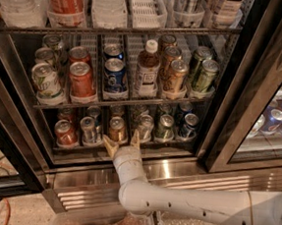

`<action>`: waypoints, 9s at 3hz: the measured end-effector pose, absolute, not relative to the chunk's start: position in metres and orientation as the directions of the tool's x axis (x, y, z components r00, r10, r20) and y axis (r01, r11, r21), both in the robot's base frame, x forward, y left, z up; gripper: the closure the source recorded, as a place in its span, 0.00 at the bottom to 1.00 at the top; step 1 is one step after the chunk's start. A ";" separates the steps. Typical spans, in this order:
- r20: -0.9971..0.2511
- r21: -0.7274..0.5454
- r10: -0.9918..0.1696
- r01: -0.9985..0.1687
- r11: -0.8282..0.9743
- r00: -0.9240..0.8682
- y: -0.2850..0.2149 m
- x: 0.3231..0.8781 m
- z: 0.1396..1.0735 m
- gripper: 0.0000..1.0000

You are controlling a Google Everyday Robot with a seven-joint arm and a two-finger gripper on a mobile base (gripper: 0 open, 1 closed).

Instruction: Pick orange can from bottom shelf of fridge

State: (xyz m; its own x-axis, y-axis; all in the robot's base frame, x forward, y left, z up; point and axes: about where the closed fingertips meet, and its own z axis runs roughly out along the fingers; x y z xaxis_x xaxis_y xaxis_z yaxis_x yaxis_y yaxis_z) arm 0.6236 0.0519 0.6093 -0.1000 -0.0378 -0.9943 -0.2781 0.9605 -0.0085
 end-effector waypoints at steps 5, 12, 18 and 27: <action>-0.992 0.125 0.104 -0.402 0.907 -0.074 0.086 0.616 0.638 0.66; -0.992 0.113 0.077 -0.477 0.872 -0.096 0.100 0.567 0.657 0.81; -0.995 0.060 0.022 -0.438 0.897 -0.093 0.092 0.581 0.639 0.00; -0.991 -0.062 -0.103 -0.393 0.918 -0.083 0.089 0.667 0.596 0.99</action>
Offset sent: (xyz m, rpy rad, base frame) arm 0.0291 0.0206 -0.0180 0.0659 0.0179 0.0383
